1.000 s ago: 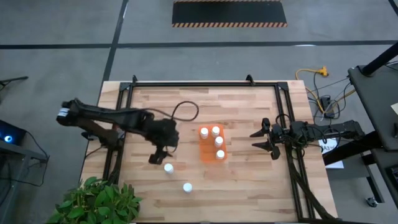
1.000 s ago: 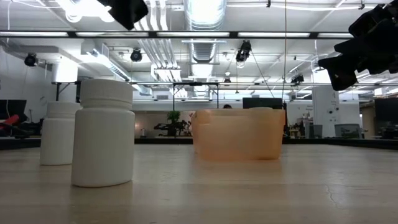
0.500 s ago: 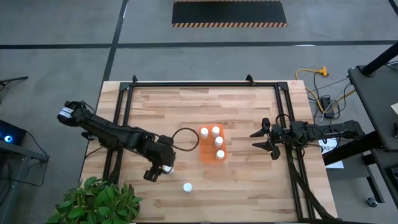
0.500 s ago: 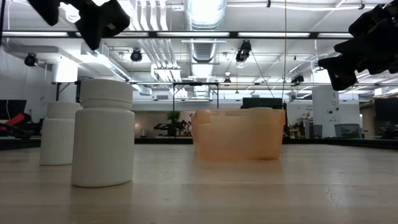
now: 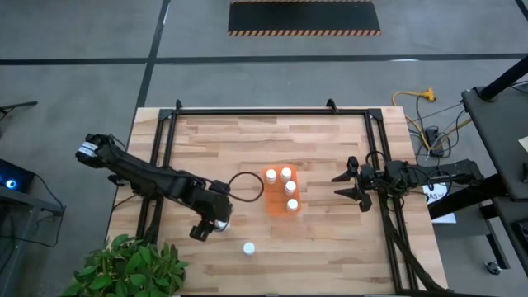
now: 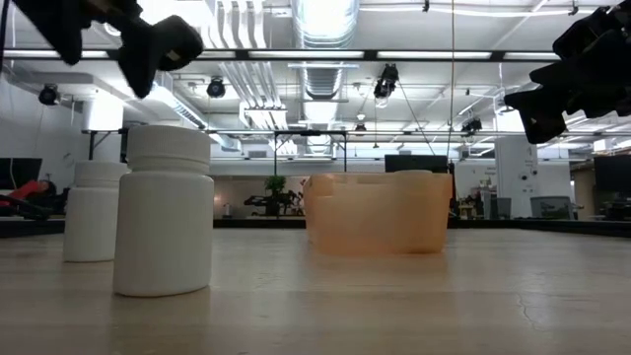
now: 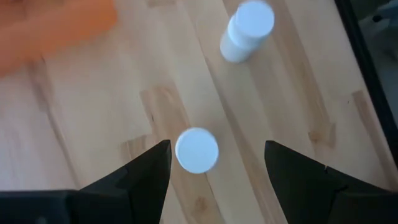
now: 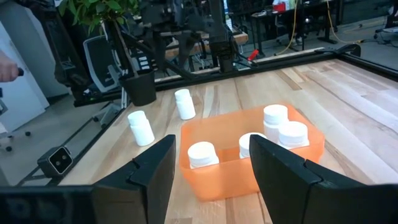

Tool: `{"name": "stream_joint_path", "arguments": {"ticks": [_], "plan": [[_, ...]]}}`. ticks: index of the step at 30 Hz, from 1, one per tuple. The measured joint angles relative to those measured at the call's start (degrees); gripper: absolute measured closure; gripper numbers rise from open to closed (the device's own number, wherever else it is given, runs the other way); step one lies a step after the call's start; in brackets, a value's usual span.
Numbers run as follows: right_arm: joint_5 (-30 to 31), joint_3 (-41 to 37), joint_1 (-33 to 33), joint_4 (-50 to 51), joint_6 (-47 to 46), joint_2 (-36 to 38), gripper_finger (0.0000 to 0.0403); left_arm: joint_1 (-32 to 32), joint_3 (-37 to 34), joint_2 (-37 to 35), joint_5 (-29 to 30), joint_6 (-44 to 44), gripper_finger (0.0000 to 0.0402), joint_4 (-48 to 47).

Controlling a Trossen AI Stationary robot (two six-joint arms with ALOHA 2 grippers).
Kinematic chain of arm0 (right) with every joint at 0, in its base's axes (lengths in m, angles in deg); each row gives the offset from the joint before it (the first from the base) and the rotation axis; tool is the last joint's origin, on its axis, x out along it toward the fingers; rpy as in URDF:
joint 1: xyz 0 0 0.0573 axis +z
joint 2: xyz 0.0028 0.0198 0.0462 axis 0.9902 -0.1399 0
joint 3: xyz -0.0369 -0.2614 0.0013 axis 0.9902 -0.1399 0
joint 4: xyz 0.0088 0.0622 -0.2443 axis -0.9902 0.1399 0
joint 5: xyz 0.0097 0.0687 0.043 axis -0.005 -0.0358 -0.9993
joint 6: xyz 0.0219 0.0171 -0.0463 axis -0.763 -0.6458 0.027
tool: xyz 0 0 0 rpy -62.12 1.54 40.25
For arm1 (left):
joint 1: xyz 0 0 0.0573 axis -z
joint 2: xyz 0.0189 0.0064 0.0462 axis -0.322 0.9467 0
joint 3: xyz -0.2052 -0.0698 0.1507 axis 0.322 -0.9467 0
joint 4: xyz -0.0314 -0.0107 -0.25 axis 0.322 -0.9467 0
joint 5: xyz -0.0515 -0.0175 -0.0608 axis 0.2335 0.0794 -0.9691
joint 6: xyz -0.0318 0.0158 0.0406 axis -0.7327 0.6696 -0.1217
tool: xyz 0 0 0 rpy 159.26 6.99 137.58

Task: Pick and place pill bottles into a basket
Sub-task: Put the top white pill bottle into the orange bin

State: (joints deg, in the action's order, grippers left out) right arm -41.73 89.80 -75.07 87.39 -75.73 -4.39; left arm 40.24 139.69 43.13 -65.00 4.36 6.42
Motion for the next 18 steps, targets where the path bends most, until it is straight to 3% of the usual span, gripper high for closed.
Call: {"name": "stream_joint_path", "arguments": {"ticks": [8,18], "plan": [[0.0,0.0,0.0,0.0,0.0,0.0,0.0209,0.1,-5.4,0.0,-1.0,-0.2,0.0162,6.5],[0.0,0.0,0.0,0.0,0.0,0.0,0.0209,0.0,-7.3,4.3,-1.0,-0.2,0.0162,9.0]]}}
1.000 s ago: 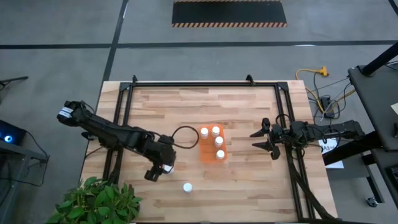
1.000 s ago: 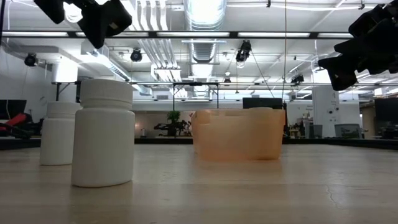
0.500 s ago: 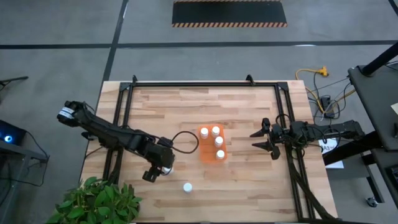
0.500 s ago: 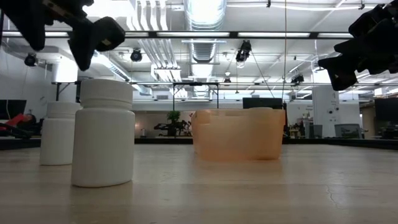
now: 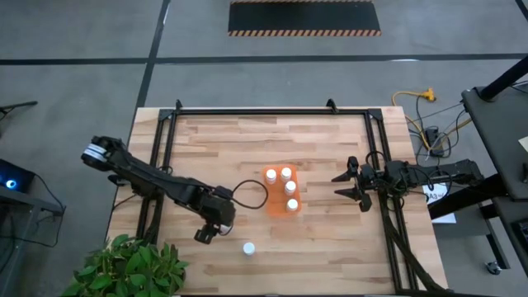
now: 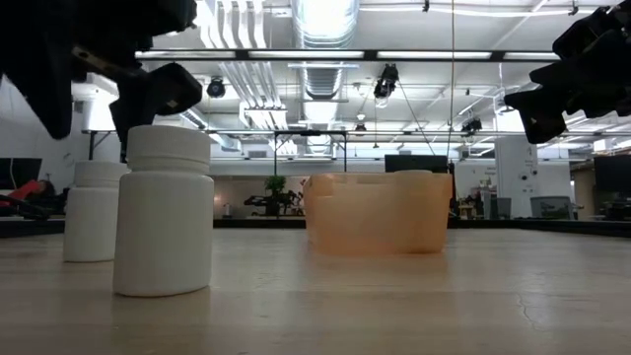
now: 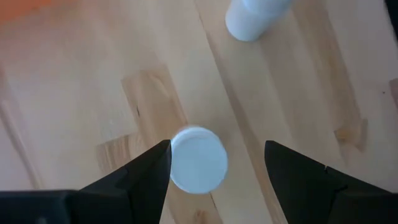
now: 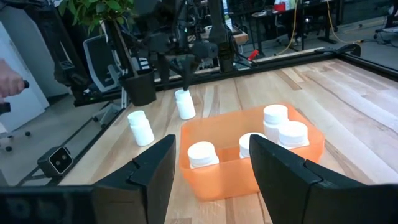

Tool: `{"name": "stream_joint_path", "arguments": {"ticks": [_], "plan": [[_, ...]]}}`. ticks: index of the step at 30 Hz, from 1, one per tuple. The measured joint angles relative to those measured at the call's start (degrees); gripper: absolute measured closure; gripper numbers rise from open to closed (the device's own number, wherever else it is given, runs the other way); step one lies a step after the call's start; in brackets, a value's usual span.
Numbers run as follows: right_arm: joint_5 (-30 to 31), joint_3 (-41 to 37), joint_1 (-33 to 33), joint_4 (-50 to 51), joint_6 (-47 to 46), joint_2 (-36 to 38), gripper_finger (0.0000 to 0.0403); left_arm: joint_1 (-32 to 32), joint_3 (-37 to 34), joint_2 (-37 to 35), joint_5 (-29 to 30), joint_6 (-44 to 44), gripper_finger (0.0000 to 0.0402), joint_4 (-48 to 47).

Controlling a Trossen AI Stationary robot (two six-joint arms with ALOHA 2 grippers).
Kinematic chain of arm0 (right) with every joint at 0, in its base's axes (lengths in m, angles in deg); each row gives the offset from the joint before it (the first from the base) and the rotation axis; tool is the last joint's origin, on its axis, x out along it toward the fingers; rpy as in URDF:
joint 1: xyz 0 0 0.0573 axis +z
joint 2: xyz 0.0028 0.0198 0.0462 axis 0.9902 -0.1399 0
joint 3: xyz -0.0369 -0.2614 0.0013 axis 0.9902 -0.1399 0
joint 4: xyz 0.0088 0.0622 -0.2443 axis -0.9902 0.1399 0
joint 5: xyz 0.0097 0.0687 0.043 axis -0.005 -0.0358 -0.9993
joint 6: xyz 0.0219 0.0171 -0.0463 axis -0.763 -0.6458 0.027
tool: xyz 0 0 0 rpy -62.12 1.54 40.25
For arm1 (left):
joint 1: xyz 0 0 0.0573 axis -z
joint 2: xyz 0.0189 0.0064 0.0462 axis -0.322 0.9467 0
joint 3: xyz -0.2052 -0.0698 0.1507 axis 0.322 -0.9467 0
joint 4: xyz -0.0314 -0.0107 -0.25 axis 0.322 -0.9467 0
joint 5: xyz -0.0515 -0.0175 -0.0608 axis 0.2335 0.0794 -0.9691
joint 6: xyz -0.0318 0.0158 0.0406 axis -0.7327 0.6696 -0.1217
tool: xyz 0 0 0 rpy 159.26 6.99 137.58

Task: Pick and place pill bottles into a basket
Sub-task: Put the top white pill bottle into the orange bin

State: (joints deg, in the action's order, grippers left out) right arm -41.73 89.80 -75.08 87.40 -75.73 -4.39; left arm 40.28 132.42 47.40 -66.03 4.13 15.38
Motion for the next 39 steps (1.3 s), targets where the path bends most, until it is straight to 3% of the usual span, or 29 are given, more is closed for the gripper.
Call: {"name": "stream_joint_path", "arguments": {"ticks": [25,29,33,39], "plan": [[0.0,0.0,0.0,0.0,0.0,0.0,0.0209,0.0,-1.9,4.2,0.0,0.4,0.0165,1.6],[0.0,0.0,0.0,0.0,0.0,0.0,0.0209,0.0,-1.9,4.2,0.3,0.4,0.0197,1.6],[0.0,0.0,0.0,0.0,0.0,0.0,0.0209,0.0,-1.8,4.2,0.4,0.1,0.0255,1.6],[0.0,0.0,0.0,0.0,0.0,0.0,0.0209,-0.1,-1.3,4.0,2.7,0.1,0.0260,0.0]]}}
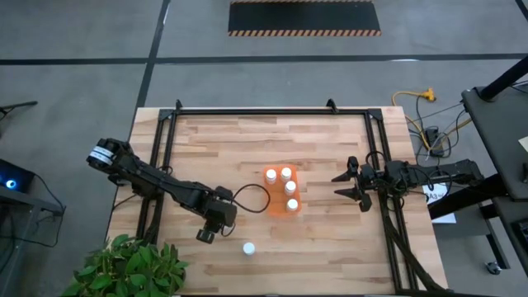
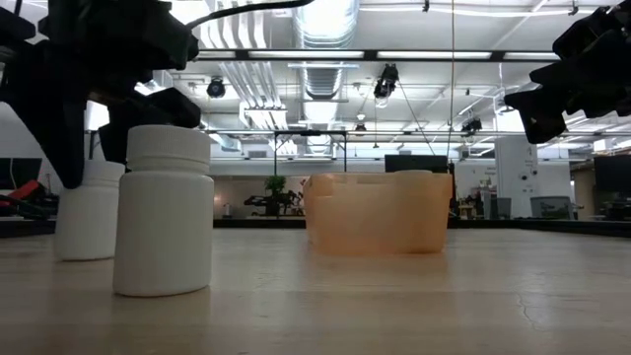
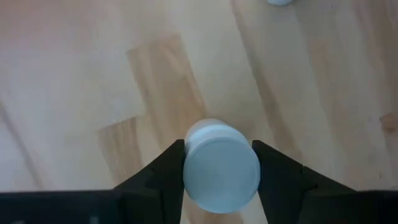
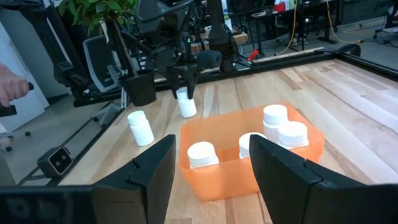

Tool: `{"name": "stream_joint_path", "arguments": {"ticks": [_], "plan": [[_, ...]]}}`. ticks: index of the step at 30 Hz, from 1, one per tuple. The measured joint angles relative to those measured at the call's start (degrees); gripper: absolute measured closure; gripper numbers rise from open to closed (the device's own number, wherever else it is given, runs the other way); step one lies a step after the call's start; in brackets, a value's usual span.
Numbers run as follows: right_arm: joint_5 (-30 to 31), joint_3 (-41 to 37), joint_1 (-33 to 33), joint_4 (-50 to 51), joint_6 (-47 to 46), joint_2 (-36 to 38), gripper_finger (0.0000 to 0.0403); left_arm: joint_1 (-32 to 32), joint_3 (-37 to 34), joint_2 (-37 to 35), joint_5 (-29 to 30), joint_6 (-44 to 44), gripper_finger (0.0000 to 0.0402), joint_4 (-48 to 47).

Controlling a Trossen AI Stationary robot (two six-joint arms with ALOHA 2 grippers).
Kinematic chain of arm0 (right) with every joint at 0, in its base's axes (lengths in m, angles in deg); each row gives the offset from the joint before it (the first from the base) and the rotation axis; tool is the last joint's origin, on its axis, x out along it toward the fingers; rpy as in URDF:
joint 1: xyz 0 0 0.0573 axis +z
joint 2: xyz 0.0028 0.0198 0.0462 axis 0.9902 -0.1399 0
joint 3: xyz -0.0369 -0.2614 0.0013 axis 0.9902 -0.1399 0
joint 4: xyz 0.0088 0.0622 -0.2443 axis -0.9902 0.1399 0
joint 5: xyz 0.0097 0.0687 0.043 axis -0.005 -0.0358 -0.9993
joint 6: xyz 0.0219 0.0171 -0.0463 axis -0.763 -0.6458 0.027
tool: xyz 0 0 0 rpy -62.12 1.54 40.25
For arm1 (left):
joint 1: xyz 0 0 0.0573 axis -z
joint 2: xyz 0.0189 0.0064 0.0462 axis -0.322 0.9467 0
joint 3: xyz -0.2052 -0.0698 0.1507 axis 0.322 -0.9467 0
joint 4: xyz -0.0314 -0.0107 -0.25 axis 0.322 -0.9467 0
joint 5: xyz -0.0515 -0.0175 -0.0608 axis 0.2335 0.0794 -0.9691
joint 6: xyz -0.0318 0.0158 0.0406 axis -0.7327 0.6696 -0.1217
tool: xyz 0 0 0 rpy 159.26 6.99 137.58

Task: Pick and place pill bottles into a basket
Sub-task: Put the top white pill bottle into the orange bin

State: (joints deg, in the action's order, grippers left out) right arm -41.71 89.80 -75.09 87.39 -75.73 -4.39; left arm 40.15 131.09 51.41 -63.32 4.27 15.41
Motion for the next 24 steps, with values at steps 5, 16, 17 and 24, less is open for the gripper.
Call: {"name": "stream_joint_path", "arguments": {"ticks": [5,16,17,24], "plan": [[0.0,0.0,0.0,0.0,0.0,0.0,0.0209,-1.8,1.8,-0.2,0.8,2.9,0.0260,-4.3],[0.0,0.0,0.0,0.0,0.0,0.0,0.0209,-10.6,10.5,-0.4,1.5,13.6,0.0260,-10.1],[0.0,0.0,0.0,0.0,0.0,0.0,0.0209,-11.5,11.2,-0.4,1.5,14.5,0.0260,-10.1],[0.0,0.0,0.0,0.0,0.0,0.0,0.0209,-15.6,17.6,0.0,1.4,20.3,0.0260,-10.2]]}}
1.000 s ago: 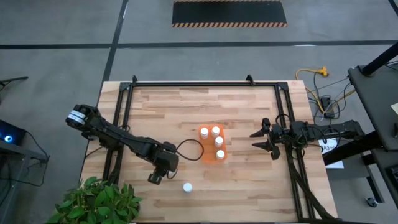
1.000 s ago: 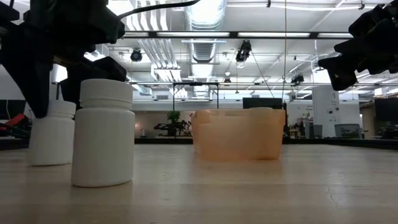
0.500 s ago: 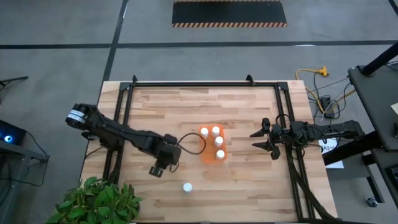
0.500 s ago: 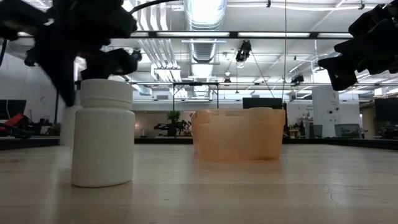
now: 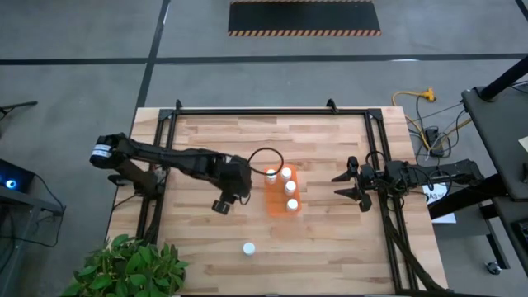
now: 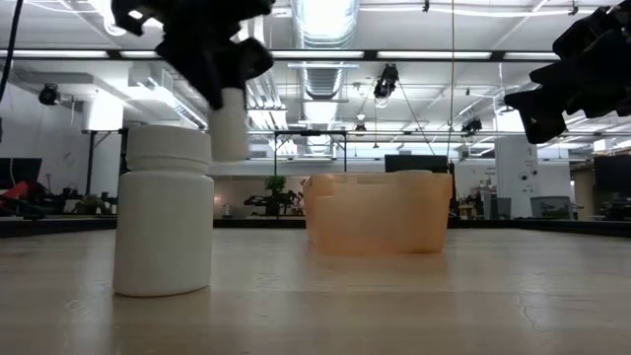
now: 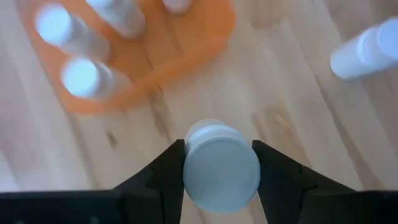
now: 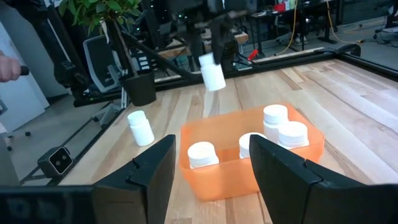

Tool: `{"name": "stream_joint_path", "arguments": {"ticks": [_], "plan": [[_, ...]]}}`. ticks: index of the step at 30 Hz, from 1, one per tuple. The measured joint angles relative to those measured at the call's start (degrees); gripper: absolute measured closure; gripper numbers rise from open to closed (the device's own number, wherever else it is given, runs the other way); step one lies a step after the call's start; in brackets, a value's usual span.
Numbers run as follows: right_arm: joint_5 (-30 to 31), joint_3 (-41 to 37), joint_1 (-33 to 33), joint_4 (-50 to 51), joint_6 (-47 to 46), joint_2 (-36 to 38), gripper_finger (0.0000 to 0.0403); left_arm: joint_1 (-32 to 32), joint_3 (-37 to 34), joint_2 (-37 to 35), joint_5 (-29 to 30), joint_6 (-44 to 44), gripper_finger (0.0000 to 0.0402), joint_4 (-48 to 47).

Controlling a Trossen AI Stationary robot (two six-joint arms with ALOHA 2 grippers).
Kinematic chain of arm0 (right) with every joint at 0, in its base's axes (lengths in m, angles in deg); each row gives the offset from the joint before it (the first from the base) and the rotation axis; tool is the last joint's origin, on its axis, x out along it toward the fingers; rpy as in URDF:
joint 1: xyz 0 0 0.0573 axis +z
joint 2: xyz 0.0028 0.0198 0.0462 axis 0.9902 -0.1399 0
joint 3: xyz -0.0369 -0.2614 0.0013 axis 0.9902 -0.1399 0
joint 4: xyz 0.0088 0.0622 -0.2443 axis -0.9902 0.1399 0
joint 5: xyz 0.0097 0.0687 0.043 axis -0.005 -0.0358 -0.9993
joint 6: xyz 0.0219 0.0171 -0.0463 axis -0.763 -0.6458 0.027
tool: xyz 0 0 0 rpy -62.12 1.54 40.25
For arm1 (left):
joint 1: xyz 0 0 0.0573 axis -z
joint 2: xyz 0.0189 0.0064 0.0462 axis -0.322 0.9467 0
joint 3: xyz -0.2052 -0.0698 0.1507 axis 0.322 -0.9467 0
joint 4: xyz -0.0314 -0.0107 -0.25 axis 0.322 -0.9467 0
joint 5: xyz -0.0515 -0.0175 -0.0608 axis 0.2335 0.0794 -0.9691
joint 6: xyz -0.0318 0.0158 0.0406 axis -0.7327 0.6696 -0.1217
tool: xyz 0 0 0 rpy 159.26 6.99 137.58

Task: Pick and place pill bottles into a basket
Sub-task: Put the top white pill bottle into the orange bin

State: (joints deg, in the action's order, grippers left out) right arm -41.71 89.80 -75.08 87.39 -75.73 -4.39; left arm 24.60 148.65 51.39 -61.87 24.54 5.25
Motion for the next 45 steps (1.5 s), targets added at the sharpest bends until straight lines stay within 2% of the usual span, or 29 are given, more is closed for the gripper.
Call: {"name": "stream_joint_path", "arguments": {"ticks": [6,15,23,45], "plan": [[0.0,0.0,0.0,0.0,0.0,0.0,0.0209,-1.4,7.2,3.0,-0.4,5.6,0.0260,-0.6],[0.0,0.0,0.0,0.0,0.0,-0.1,0.0209,-3.5,20.0,14.1,-1.7,12.0,0.0260,-9.2],[0.0,0.0,0.0,0.0,0.0,0.0,0.0209,-5.1,28.2,19.3,-5.5,14.7,0.0260,-10.2],[0.0,0.0,0.0,0.0,0.0,0.0,0.0209,-7.6,29.5,26.0,-7.2,17.2,0.0260,-7.9]]}}
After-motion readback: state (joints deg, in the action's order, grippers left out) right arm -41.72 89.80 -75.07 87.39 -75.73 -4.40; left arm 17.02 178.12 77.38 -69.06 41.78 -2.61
